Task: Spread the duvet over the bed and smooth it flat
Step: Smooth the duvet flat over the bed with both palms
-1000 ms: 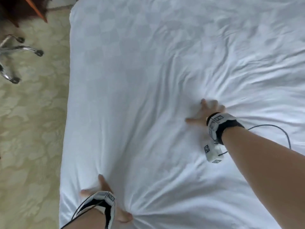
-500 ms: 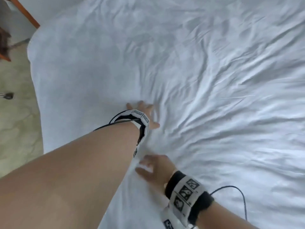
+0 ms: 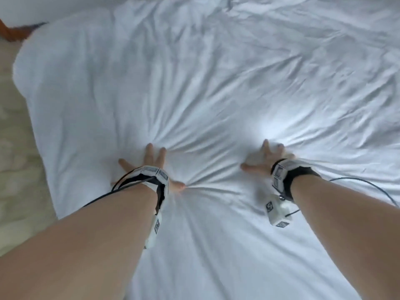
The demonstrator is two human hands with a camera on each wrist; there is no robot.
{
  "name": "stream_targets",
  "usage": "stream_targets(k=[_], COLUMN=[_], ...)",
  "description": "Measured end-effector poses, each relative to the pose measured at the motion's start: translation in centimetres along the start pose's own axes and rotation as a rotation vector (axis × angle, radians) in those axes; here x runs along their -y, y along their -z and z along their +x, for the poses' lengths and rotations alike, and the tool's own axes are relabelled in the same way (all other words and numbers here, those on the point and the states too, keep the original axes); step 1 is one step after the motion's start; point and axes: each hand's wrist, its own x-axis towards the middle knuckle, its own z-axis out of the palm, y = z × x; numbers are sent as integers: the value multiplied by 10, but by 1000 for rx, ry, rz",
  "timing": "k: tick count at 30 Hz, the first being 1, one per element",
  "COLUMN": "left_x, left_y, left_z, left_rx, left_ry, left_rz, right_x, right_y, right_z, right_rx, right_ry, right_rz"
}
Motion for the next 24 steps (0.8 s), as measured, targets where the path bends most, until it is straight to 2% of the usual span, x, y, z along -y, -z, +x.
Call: stream_targets(k=[2,4,8,11,14,17,19,22,24], left_x=[11,3,-14,-18,-23,-21,-30,-75,-126], left_y=[2,8,9,9,17,48,91,154,176], left_z=[5,3,1,6,2,-5,4,35,64], left_rx=[7,20,45,47,118,172,194,38,-93], left_ry=[-6,16,74,111,113,9,-111,-316,-432], left_rz=[-35,-11,-37,26,120,345,488,622,582], right_x=[69,103,104,105,104,102,103,111,119], right_y=[-19,-28,-26,-26,-27,-27,-20,-14,-13], right_z=[-10,-16,-17,-15,-11,-10,-11,-9,2], right_rx=[22,44,97,104,97,117,126,157,192], right_ry=[79,98,52,50,61,64,56,41,14], right_rz=[-29,-33,-12,9,30,98,142,192,192])
